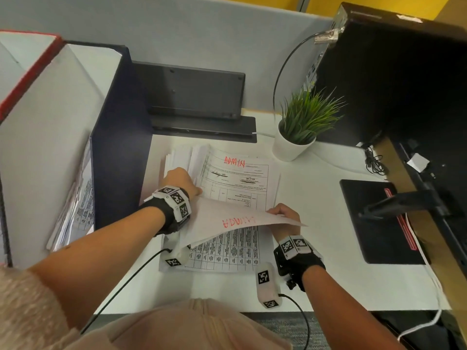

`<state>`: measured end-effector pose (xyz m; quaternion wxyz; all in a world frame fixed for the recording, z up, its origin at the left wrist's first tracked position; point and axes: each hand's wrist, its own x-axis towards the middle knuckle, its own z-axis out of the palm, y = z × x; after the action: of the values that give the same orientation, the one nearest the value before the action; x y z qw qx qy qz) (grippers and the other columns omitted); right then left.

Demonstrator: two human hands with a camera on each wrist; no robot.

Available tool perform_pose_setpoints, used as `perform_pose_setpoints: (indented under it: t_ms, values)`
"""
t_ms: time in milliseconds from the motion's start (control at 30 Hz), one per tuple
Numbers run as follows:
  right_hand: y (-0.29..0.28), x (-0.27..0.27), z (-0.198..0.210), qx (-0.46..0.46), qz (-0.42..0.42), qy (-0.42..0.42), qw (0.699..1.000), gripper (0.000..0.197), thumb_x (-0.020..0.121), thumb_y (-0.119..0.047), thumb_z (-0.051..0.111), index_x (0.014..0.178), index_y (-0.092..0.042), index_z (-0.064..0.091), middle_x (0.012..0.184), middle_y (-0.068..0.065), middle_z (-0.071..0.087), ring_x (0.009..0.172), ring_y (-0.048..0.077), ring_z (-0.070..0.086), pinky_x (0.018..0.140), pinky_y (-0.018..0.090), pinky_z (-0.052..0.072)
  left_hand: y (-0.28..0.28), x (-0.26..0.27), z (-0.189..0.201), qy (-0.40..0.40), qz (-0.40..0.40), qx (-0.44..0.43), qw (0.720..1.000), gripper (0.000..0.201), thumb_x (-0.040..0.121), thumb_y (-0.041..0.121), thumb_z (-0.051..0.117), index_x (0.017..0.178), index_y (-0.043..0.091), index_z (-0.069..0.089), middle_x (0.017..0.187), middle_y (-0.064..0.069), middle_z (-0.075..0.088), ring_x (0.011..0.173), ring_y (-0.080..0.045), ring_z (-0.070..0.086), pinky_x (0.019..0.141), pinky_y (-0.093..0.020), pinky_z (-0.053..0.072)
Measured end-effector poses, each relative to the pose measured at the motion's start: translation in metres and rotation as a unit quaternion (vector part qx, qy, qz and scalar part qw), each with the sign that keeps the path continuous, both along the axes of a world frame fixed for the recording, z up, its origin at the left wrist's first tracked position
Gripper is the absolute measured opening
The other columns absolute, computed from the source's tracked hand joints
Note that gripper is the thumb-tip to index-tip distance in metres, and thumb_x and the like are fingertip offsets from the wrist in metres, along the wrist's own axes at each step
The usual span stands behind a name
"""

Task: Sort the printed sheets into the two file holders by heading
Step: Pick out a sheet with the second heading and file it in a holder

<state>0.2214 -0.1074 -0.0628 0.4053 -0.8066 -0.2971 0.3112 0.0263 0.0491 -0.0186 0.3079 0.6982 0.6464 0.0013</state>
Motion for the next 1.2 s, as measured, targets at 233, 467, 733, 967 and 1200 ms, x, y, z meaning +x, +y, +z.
perform_pose_setpoints:
  t_ms: [233, 467, 733, 967, 1200]
  values:
    - [0.004, -0.003, 0.000, 0.017, -0.029, -0.003, 0.999, 0.035, 0.075, 0.009, 0.063, 0.054, -0.015, 0.048, 0.071, 0.003, 0.061, 0.067, 0.014, 0.052, 0.046, 0.004, 0.036, -0.005, -0.003, -0.007, -0.031, -0.006, 0.006, 0.999, 0.032, 0.086, 0.023, 0.064, 0.058, 0.008, 0.057, 0.057, -0.005, 0.053, 0.059, -0.021, 0.053, 0.056, -0.025, 0.041]
    - [0.008, 0.004, 0.001, -0.069, -0.028, -0.028, 0.997, 0.019, 0.076, -0.017, 0.073, 0.075, -0.014, 0.054, 0.070, -0.006, 0.054, 0.072, 0.015, 0.052, 0.053, 0.004, 0.035, -0.024, -0.011, -0.013, -0.179, -0.019, 0.123, 0.976, 0.025, 0.091, 0.015, 0.055, 0.111, 0.012, 0.068, 0.103, -0.006, 0.070, 0.087, -0.021, 0.062, 0.080, -0.026, 0.049]
    - [0.004, 0.004, 0.011, 0.024, -0.110, 0.009, 0.994, 0.071, 0.056, -0.011, 0.088, 0.119, -0.006, 0.054, 0.115, 0.010, 0.065, 0.103, 0.023, 0.062, 0.082, 0.022, 0.044, -0.034, -0.023, -0.009, -0.349, -0.001, 0.042, 0.936, 0.013, 0.092, 0.006, 0.051, 0.085, 0.013, 0.059, 0.095, -0.011, 0.067, 0.086, -0.026, 0.062, 0.077, -0.033, 0.051]
    - [0.004, 0.006, 0.008, 0.001, -0.097, 0.043, 0.994, 0.044, 0.060, -0.011, 0.086, 0.099, -0.001, 0.067, 0.103, 0.016, 0.070, 0.090, 0.025, 0.065, 0.073, 0.028, 0.049, -0.037, -0.031, -0.007, -0.367, -0.012, 0.013, 0.930, 0.025, 0.089, -0.011, 0.045, 0.077, 0.006, 0.059, 0.100, -0.022, 0.065, 0.093, -0.038, 0.061, 0.080, -0.045, 0.050]
    - [0.000, 0.008, 0.002, -0.040, -0.055, 0.026, 0.997, 0.034, 0.083, -0.004, 0.064, 0.063, -0.028, 0.051, 0.094, 0.018, 0.065, 0.086, 0.030, 0.062, 0.049, 0.006, 0.038, -0.018, -0.024, -0.007, -0.335, 0.126, -0.025, 0.933, 0.025, 0.090, 0.000, 0.043, 0.078, 0.007, 0.065, 0.079, -0.006, 0.061, 0.080, -0.021, 0.054, 0.071, -0.025, 0.046]
